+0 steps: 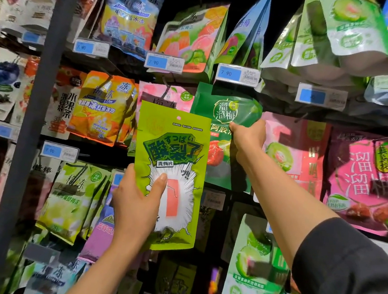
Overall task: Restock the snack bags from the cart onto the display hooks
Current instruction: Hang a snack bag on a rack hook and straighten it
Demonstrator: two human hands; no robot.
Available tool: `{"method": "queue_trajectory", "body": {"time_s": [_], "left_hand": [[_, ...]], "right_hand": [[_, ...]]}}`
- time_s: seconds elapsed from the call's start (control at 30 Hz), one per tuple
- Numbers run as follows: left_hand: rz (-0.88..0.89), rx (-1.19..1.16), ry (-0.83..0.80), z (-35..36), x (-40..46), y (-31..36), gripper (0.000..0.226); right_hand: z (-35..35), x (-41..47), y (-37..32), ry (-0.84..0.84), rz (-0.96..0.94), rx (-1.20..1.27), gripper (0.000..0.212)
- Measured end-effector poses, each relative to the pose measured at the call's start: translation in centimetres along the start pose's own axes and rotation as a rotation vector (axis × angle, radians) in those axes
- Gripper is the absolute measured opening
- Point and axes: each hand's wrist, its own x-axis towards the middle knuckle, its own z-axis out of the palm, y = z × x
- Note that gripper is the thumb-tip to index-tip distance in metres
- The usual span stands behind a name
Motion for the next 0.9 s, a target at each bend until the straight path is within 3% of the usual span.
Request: {"method": "queue_trajectory", "body": {"time_s": [0.13,0.33,0.5,0.7,0.8,0.9], "left_hand": [[-0.012,0.002,-0.01,0.5,-0.1,-0.2,0.026],[-0.073,0.003,-0.053,1.5,-0.3,-0.3,0.032],[-0.079,-0.003,-0.051,1.9,-0.4,-0.3,0.019],[-0.127,0.025,-0.061,1.9,-0.7,-1.4,0.029],[-0.154,0.011,-0.06,1.5,-1.2,-1.7,0.029],[-0.204,0.03,-0.062,1.0,-1.9,-2.7,0.048]], "right_hand": [[0.0,0.1,0.8,0.01,-0.016,-0.028,0.062],[0.3,1.7,0.4,0.015,-0.01,-0.039,0.054],[0.9,2.4,0.8,-0.02,0.06,-0.131,0.061],[1.0,2.8,2.2,-0.002,-0.017,-0.54,0.073],[1.6,1.9,2.8,0.059,-0.128,-0.684,0.088],[1.7,0.8,4.5,0.019,-0.376,-0.77,0.077]]}}
